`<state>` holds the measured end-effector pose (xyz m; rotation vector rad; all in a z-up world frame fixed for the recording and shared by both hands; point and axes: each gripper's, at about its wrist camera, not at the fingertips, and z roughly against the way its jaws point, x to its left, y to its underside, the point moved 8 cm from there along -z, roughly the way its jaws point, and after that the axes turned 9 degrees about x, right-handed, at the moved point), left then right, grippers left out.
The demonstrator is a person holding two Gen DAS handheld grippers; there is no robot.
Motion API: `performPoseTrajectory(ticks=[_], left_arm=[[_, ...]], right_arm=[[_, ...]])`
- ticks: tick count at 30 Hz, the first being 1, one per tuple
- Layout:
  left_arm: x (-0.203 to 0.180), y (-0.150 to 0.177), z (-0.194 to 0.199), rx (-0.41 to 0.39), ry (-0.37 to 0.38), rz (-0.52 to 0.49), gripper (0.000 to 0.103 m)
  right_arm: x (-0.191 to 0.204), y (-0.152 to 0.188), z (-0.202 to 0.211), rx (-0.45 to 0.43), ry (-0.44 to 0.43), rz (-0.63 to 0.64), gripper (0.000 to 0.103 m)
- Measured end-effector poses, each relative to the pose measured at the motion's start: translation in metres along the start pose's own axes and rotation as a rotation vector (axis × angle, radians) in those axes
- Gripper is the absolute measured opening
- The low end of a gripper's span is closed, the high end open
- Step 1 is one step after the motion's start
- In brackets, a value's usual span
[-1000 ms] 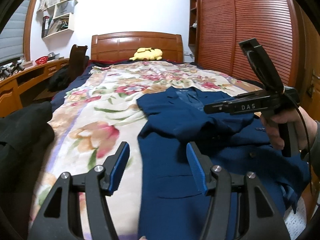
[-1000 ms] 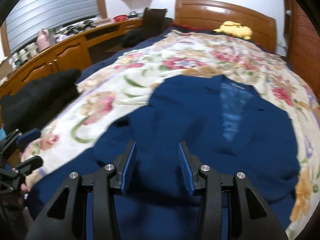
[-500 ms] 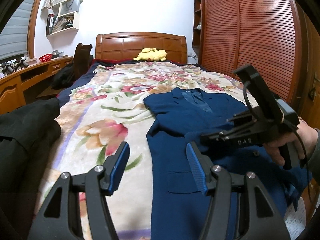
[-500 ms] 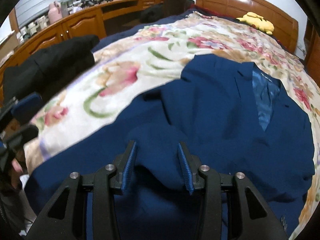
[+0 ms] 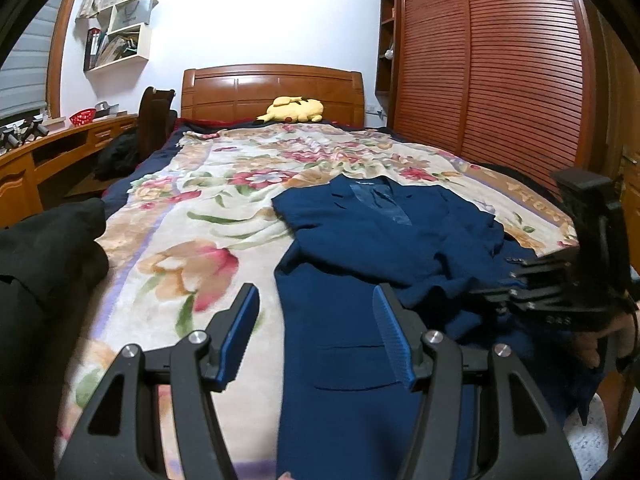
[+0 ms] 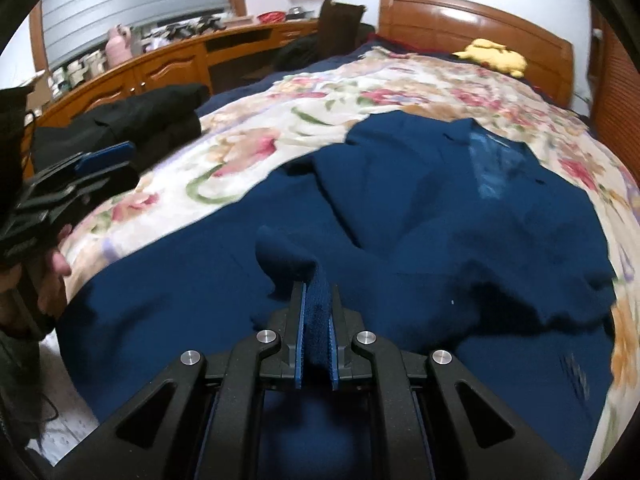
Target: Fold large clothes
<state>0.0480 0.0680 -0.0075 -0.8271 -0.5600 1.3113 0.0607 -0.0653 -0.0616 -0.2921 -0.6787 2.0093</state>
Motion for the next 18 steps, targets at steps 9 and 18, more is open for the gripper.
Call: performPoseTrajectory(ticks=[9,18], left_arm=[[-0.026,-0.001,-0.005,0.009,0.027,-0.038,0.058],[-0.061,-0.003,-0.015,0.028,0.074,-0.078,0.058]], right_arm=[[-0.021,0.053,0.025,-0.036,0.016,-0.129,0.007],[-0.027,0.075,0.054,-0.061,0.054,-0.154,0.023]])
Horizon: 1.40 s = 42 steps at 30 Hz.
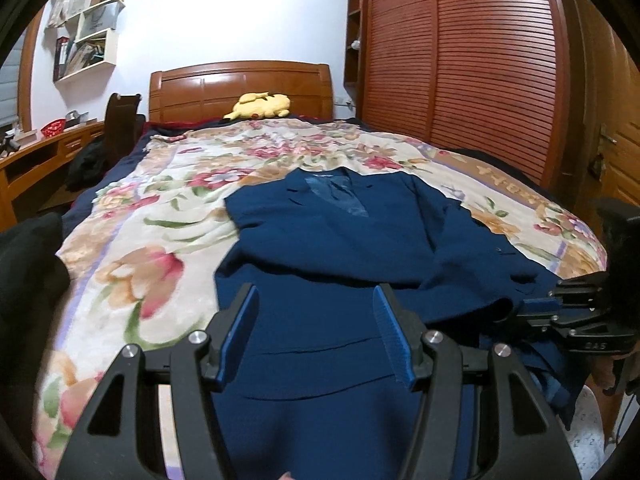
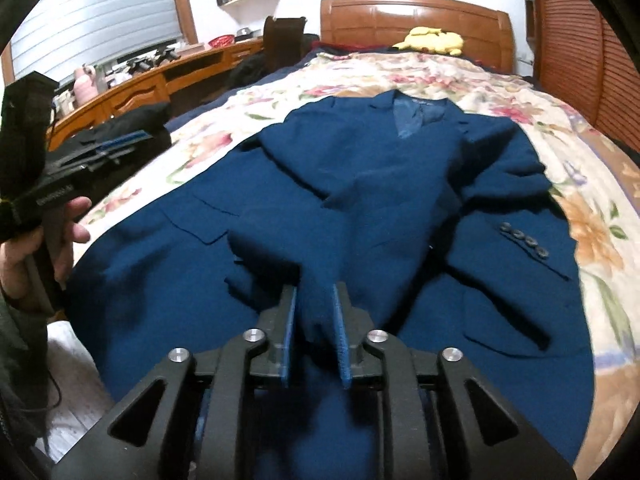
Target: Fold large clothes
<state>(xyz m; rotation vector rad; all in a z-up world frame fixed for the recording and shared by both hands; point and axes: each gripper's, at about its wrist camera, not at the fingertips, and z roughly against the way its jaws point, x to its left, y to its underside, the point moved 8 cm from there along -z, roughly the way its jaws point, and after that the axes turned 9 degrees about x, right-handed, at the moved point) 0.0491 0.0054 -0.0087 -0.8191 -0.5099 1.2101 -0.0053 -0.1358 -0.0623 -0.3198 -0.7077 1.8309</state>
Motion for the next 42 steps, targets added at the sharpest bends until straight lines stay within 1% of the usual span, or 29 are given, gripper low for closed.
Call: performPoseTrajectory(ticks=[1,3,5,7,11,15,20,25,28,29,30,31,33,34,35,36,38,41,42], left_arm=[[-0.004,-0.001,-0.002,0.005,0.006,-0.005,0.058],[-0.012,-0.003,-0.008,0.019,0.014,-0.015,0.058],[-0.020,-0.006,-0.017,0.044,0.030,-0.023,0.058],[-0.028,-0.009,-0.025,0.066,0.049,-0.029,0.058],[-0.039,-0.011,-0.045,0.121,0.073,-0.035,0.058],[-0.054,-0.002,-0.072,0.216,0.089,-0.062,0.058],[-0.073,0.014,-0.104,0.343,0.074,-0.108,0.058],[-0.084,0.020,-0.114,0.377,0.075,-0.123,0.058],[-0.091,0.023,-0.114,0.393,0.124,-0.122,0.057],[-0.096,0.026,-0.113,0.402,0.157,-0.127,0.050],[-0.098,0.027,-0.111,0.404,0.174,-0.132,0.044],[-0.101,0.029,-0.109,0.408,0.185,-0.144,0.042],[-0.106,0.032,-0.105,0.413,0.206,-0.165,0.027],[-0.107,0.033,-0.103,0.414,0.216,-0.171,0.024],[-0.108,0.033,-0.102,0.411,0.216,-0.177,0.015],[-0.107,0.032,-0.099,0.407,0.204,-0.184,0.002],[-0.099,0.025,-0.092,0.381,0.155,-0.204,0.000],[-0.077,0.002,-0.078,0.315,0.112,-0.174,0.000],[-0.068,-0.008,-0.071,0.287,0.082,-0.166,0.000]], right_arm=[[0.000,0.001,0.005,-0.008,0.004,0.004,0.029],[-0.003,0.003,0.014,-0.025,0.025,0.012,0.038],[-0.009,0.004,0.024,-0.043,0.048,0.018,0.040],[-0.016,0.005,0.034,-0.063,0.065,0.016,0.044],[-0.037,0.008,0.046,-0.092,0.112,-0.002,0.046],[-0.058,0.012,0.049,-0.094,0.131,-0.032,0.046],[-0.079,0.016,0.046,-0.091,0.133,-0.067,0.046],[-0.088,0.023,0.044,-0.089,0.128,-0.072,0.046],[-0.090,0.025,0.042,-0.088,0.123,-0.077,0.046],[-0.091,0.025,0.041,-0.087,0.121,-0.080,0.046],[-0.092,0.026,0.040,-0.086,0.119,-0.082,0.046],[-0.093,0.026,0.039,-0.084,0.119,-0.083,0.046],[-0.094,0.025,0.037,-0.080,0.122,-0.083,0.046],[-0.094,0.024,0.036,-0.080,0.124,-0.082,0.046],[-0.095,0.022,0.034,-0.079,0.122,-0.082,0.046],[-0.095,0.023,0.035,-0.080,0.123,-0.081,0.046],[-0.096,0.017,0.032,-0.081,0.128,-0.076,0.046],[-0.098,0.007,0.027,-0.081,0.145,-0.060,0.046],[-0.099,0.004,0.024,-0.078,0.149,-0.057,0.046]])
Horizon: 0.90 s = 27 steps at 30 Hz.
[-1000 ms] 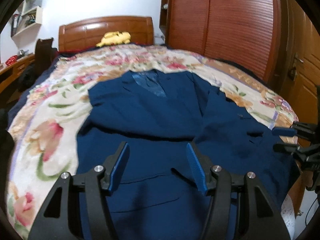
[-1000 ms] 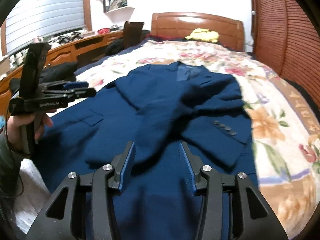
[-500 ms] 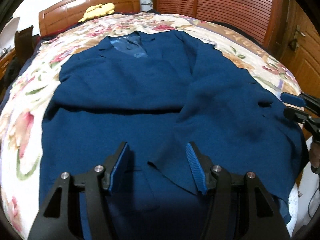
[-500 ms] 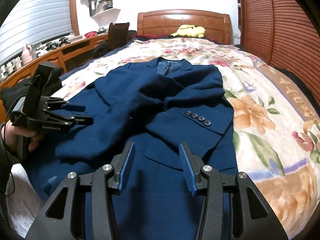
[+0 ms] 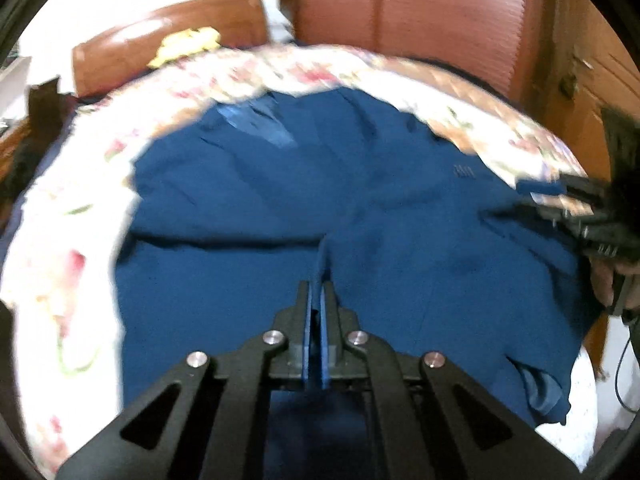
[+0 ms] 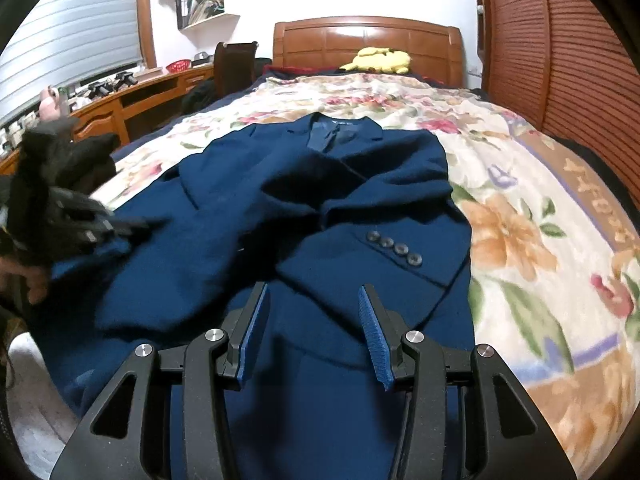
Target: Fold large clothes
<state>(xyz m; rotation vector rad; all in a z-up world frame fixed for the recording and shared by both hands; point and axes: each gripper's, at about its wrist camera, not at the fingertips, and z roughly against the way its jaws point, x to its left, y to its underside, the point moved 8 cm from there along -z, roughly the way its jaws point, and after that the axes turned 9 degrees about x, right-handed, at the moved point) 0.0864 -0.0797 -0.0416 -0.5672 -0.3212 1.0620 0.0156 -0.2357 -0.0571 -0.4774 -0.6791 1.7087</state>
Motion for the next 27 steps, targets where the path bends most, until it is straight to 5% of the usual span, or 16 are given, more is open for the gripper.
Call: performPoseTrajectory(ticks=[5,11,17,27], left_arm=[[0.053,-0.029,0.044,-0.105,-0.152,0.036,0.000],[0.093,-0.049,0.069,-0.150,-0.246,0.034,0.000],[0.069,-0.028,0.070,-0.153,-0.222,-0.019,0.000],[-0.009,0.034,0.087,-0.152,-0.048,-0.037,0.000]], right_arm=[[-0.009,-0.019,-0.019,0.010,0.033,-0.004,0.046],[-0.021,-0.024,-0.033,0.021,0.032,-0.042,0.046],[-0.022,-0.017,-0.038,0.030,0.041,-0.027,0.046],[-0.016,-0.016,-0.013,-0.019,0.036,-0.021,0.046]])
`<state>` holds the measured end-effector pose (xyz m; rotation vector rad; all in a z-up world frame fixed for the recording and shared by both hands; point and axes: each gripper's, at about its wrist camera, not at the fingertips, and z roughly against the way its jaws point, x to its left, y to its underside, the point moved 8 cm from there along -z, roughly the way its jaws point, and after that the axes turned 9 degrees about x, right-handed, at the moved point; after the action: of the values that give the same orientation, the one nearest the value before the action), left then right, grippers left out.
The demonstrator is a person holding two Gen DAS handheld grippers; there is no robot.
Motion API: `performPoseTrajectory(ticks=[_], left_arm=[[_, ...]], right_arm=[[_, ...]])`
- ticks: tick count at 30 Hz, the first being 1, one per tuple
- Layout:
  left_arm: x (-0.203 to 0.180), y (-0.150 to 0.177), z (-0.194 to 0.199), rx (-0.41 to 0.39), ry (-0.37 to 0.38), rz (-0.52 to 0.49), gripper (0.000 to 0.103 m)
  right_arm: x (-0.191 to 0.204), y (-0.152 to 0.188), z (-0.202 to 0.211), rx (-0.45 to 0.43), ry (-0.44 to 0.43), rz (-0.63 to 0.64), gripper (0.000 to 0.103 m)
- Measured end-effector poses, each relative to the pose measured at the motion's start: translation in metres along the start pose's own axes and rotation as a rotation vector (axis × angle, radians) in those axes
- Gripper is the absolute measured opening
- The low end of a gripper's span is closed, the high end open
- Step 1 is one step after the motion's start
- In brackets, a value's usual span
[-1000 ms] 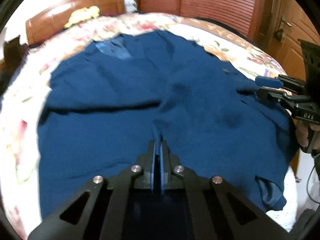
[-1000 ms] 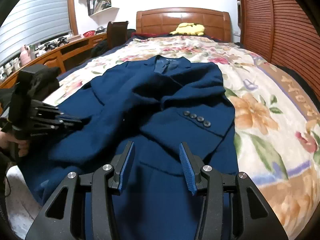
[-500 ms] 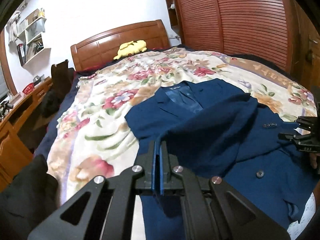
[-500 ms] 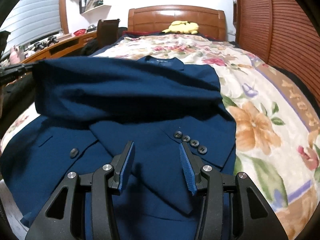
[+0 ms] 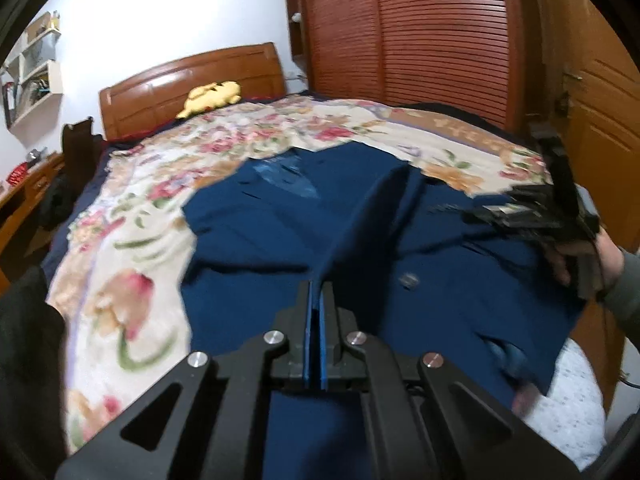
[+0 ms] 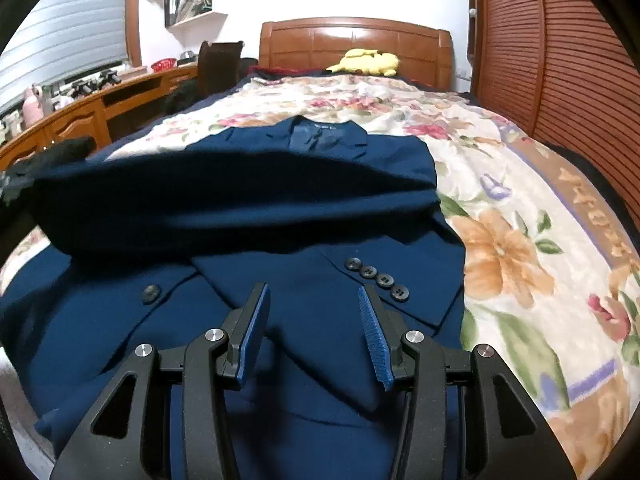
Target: Fold large clothes
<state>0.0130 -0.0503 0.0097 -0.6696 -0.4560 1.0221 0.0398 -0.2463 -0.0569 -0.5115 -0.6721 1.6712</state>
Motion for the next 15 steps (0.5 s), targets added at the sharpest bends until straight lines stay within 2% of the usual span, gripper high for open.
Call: performPoseTrajectory(ticks=[3,7,10,13,15], left_arm=[[-0.019,0.010,0.004,0.015,0.035,0.000,0.000],[-0.028,0.017,0.013,0.012,0.029,0.008,0.004],[-0.026,0.020,0.023,-0.006,-0.003,0.012,0.010],[-0.019,0.022,0.032,-0.021,-0.003,0.028,0.018],[-0.012,0.023,0.036,-0.029,-0.023,0.033,0.027]], right_arm=[[0.003,0.003,0.007,-0.004,-0.013,-0.007,0.046],[0.009,0.008,0.019,-0.012,-0.020,-0.003,0.046],[0.013,0.013,0.027,-0.017,-0.028,0.002,0.046],[0.016,0.017,0.032,-0.017,-0.031,0.006,0.046],[0.017,0.021,0.036,-0.016,-0.033,0.010,0.046]])
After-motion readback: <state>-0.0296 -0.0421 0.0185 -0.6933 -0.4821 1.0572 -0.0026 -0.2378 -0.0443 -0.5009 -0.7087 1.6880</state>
